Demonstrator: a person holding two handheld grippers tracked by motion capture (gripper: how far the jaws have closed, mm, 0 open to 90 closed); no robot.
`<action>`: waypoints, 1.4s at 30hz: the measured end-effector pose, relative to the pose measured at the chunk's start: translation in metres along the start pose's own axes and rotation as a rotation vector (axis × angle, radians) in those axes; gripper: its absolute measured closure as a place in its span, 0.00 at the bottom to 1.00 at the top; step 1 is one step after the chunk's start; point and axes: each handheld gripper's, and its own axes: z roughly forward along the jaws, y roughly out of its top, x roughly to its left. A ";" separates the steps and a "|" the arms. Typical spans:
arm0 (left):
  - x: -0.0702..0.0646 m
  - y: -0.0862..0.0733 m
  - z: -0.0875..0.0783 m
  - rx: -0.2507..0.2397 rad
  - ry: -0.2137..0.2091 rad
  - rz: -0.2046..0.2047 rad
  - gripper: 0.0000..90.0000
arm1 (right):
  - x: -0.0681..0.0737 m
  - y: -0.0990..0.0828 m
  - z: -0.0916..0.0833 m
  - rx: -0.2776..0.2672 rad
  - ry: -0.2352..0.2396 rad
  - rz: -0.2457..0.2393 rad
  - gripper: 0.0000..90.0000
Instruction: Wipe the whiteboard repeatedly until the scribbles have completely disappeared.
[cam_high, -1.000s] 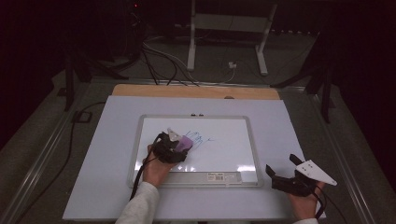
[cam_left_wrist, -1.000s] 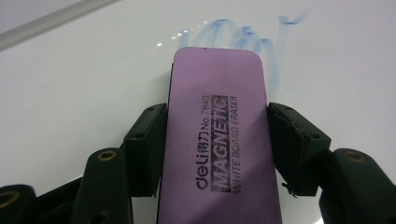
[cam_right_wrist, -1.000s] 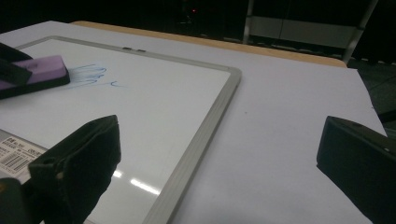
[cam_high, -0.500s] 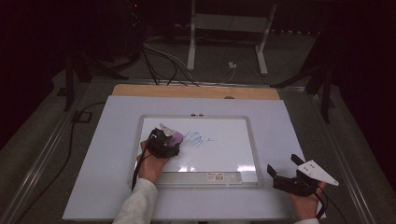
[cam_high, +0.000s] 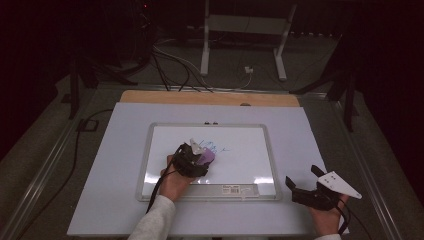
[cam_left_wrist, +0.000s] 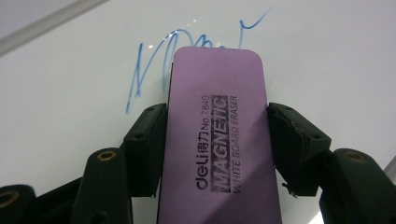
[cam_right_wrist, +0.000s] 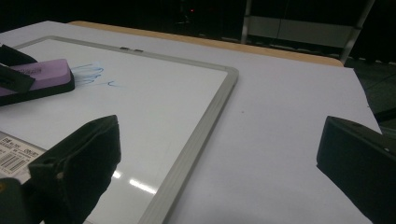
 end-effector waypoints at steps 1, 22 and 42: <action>0.001 0.001 0.001 0.001 0.005 -0.003 0.47 | 0.000 0.000 0.000 -0.001 0.000 0.000 0.00; 0.038 0.003 0.008 0.000 0.151 -0.124 0.47 | 0.000 0.000 -0.001 -0.002 -0.002 -0.001 0.00; 0.064 -0.004 0.007 -0.014 0.121 -0.219 0.47 | -0.001 0.000 -0.002 -0.004 -0.005 0.004 0.00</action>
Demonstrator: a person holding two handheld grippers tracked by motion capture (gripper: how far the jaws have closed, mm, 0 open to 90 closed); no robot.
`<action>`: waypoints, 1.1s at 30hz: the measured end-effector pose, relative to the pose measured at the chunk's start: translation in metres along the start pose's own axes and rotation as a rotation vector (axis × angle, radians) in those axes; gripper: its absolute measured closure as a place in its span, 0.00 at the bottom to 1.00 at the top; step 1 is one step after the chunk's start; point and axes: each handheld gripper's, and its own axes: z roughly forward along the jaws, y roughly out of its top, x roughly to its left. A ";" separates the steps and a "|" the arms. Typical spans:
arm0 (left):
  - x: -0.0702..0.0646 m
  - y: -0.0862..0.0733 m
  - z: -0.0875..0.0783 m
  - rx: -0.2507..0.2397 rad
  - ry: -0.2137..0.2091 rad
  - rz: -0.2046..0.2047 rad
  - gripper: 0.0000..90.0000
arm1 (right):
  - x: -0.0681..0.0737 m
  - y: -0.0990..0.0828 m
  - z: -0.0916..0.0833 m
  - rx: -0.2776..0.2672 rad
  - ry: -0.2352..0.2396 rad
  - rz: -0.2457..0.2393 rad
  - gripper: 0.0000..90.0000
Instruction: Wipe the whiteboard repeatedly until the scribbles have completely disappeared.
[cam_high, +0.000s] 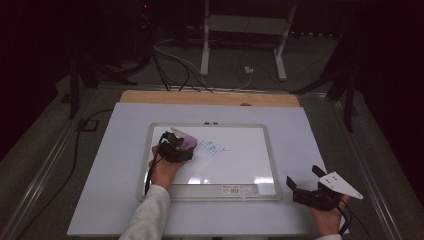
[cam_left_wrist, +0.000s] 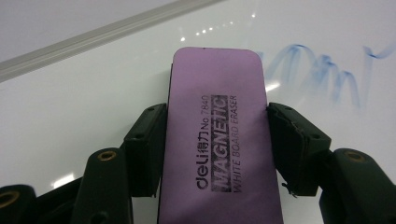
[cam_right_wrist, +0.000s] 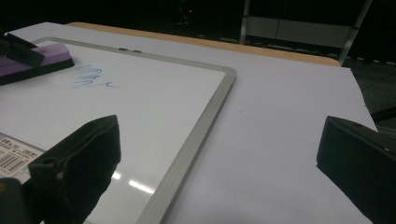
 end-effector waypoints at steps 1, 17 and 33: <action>0.001 0.000 0.000 0.000 -0.007 -0.006 0.47 | 0.000 0.000 0.000 0.000 0.000 -0.001 0.00; -0.045 -0.001 -0.001 -0.002 -0.144 0.153 0.46 | 0.001 0.000 0.000 0.002 0.004 -0.003 0.00; -0.002 0.003 0.006 -0.012 0.011 -0.019 0.47 | 0.001 0.000 0.001 0.005 0.006 -0.001 0.00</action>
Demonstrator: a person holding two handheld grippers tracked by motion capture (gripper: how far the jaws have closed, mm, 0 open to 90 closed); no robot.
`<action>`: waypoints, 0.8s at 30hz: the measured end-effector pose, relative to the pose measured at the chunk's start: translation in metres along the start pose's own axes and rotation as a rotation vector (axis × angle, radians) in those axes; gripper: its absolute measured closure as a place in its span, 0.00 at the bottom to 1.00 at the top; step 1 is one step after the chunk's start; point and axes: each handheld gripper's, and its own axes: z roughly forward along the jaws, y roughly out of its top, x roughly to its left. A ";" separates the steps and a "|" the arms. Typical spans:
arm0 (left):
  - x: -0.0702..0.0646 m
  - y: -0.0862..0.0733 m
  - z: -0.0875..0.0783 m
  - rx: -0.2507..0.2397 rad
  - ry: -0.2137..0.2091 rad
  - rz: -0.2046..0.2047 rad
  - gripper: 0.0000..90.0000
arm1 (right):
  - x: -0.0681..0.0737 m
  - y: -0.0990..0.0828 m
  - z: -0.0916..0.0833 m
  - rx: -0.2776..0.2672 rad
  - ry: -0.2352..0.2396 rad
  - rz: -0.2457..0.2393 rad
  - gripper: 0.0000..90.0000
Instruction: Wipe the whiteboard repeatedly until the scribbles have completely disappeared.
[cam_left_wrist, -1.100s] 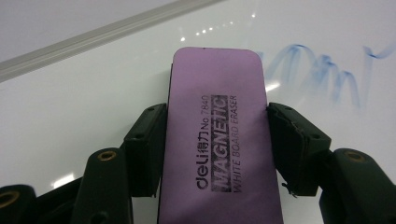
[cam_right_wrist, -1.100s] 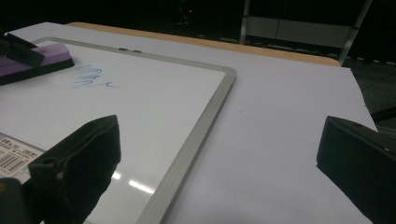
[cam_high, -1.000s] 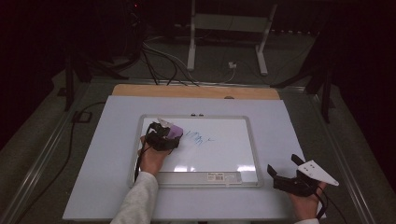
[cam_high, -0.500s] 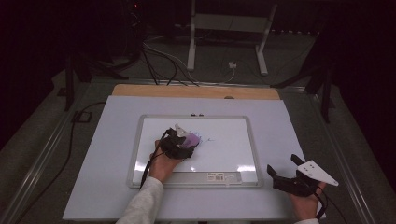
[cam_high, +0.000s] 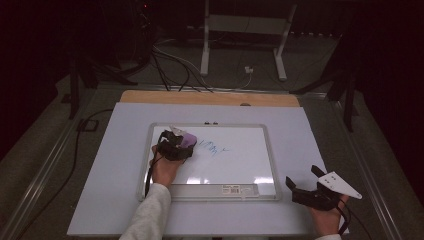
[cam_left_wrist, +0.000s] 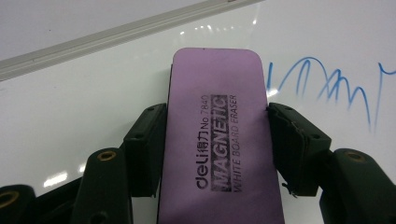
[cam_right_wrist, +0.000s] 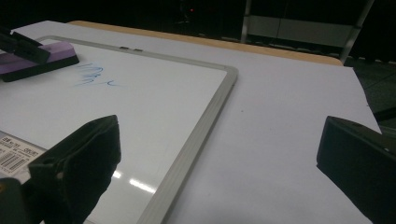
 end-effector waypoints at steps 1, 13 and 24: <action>-0.002 0.001 0.001 0.001 -0.005 0.001 0.47 | 0.000 0.000 0.000 0.000 0.001 0.000 0.00; -0.061 0.002 0.002 0.007 -0.185 0.186 0.47 | 0.000 0.000 0.000 -0.001 0.001 -0.003 0.00; -0.008 0.005 0.006 0.009 0.026 0.019 0.46 | -0.001 0.000 -0.002 -0.002 -0.003 0.001 0.00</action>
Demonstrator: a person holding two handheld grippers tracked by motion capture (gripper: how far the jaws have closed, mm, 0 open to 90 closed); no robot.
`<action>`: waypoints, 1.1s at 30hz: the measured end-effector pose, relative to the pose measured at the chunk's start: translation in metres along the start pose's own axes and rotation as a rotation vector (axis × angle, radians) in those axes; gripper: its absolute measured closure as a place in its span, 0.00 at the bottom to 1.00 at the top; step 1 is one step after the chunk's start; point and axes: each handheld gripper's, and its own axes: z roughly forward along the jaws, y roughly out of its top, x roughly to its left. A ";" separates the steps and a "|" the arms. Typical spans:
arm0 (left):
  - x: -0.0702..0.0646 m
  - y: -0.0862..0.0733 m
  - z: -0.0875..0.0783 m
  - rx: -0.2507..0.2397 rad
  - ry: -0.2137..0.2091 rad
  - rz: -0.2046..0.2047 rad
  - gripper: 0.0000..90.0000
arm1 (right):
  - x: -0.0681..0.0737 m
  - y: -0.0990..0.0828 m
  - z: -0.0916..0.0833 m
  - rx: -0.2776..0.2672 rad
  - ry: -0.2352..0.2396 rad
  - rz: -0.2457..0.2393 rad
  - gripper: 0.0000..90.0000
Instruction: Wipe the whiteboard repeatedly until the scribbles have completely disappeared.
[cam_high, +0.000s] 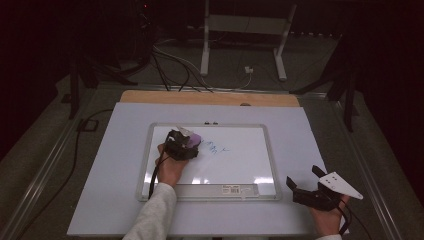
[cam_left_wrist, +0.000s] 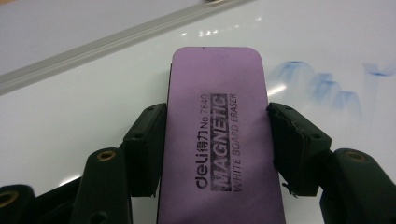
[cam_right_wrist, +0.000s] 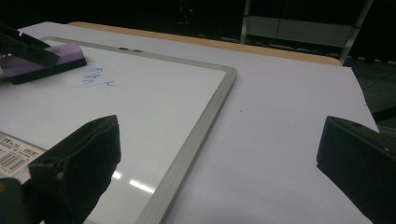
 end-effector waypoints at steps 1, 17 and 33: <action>0.002 0.000 0.000 0.001 -0.008 -0.004 0.46 | 0.000 0.000 0.000 0.000 0.001 -0.001 0.00; -0.004 -0.002 -0.005 -0.029 -0.018 0.021 0.46 | 0.000 0.000 0.000 0.001 0.001 -0.002 0.00; -0.039 0.004 -0.002 -0.020 -0.088 0.116 0.47 | 0.001 0.000 0.000 0.000 0.002 -0.005 0.00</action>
